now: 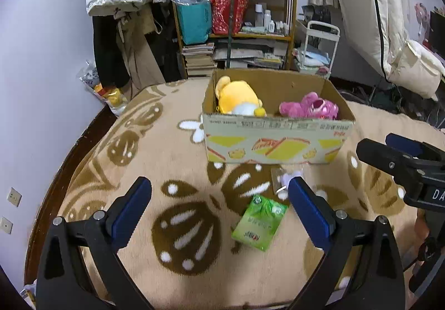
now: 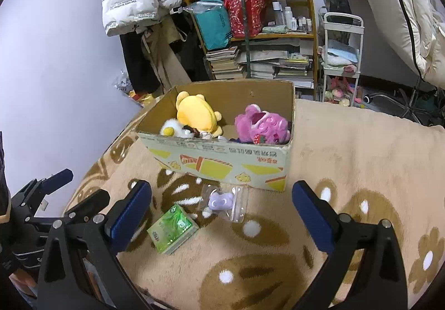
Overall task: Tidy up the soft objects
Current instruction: 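Move both open tools back toward the green tea box and clear bag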
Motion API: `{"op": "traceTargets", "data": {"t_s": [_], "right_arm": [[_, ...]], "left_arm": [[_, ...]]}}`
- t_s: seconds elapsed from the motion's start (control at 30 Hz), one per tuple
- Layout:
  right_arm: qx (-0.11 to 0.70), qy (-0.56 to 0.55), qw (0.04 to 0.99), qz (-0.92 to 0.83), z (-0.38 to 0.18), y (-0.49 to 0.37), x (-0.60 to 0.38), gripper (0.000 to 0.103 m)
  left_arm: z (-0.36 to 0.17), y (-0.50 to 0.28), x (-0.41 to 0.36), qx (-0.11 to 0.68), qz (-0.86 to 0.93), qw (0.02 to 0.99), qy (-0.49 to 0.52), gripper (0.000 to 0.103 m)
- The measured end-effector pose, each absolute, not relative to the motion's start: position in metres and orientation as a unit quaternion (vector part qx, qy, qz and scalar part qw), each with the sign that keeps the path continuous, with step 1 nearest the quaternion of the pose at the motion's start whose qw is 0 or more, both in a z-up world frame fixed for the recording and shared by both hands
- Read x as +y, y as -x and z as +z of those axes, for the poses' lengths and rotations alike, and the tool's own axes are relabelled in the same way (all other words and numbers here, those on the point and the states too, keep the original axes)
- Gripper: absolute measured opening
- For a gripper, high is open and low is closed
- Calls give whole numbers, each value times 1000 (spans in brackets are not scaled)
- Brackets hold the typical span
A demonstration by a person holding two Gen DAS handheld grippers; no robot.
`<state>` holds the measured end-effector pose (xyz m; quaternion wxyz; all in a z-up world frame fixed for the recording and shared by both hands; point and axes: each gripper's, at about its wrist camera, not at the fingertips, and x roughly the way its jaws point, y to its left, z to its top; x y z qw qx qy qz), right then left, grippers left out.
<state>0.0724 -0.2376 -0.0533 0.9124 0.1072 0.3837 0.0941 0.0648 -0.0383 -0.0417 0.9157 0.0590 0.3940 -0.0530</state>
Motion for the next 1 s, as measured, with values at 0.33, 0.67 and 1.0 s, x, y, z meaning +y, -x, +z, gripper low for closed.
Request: {"op": "traceTargets", "data": {"t_s": [0.33,0.67,1.0], "right_arm": [[405,-108,904,87,-70,-76,-236,103],[426,-116,894,76,-89,-90,-237,103],[455,-122,880,64,-108,-106,-239,103]], "left_arm": [[-65,-77,-39,431,-56,899,-57,98],[-96,-98,-48,480,-69,873,-49,98],[-129,-106,-66,524,-87,845,-63,98]]}}
